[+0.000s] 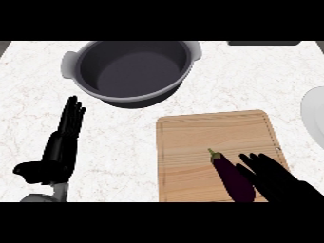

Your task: Pick the eggplant from the cutting board and place it in the pot

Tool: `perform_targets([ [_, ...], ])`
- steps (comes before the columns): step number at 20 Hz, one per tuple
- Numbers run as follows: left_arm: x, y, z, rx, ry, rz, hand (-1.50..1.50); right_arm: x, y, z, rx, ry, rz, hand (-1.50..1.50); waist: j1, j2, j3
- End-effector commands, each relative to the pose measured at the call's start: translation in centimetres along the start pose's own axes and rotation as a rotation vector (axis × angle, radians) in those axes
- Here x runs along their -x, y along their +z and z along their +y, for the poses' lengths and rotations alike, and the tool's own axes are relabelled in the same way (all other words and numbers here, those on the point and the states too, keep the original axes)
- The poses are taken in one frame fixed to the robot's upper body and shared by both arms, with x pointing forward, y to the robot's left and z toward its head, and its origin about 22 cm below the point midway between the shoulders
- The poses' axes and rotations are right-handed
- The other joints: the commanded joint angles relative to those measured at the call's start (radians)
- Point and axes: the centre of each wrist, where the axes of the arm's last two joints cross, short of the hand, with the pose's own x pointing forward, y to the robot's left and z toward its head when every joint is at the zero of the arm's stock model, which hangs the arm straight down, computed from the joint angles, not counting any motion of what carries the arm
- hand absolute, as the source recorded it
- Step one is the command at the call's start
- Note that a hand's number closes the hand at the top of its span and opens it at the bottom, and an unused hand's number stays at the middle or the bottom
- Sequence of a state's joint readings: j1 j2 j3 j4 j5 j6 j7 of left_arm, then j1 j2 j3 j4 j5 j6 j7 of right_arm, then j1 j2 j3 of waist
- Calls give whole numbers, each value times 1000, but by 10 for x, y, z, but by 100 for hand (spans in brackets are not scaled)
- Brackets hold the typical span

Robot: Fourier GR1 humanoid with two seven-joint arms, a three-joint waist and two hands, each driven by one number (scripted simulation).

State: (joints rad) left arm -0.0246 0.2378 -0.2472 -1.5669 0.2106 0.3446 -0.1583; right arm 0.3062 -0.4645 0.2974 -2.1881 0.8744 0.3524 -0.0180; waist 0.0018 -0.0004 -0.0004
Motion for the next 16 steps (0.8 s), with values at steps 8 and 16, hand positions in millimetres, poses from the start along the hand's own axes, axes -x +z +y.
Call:
perform_targets([
  [8,-6,-2,5,-3,-14,6,0,7,-41,39,-73,1,39,-150,-1,0,1],
  [16,-2,-9,-14,10,-2,-3,0,21,-41,53,-67,36,54,-150,-5,0,0],
])
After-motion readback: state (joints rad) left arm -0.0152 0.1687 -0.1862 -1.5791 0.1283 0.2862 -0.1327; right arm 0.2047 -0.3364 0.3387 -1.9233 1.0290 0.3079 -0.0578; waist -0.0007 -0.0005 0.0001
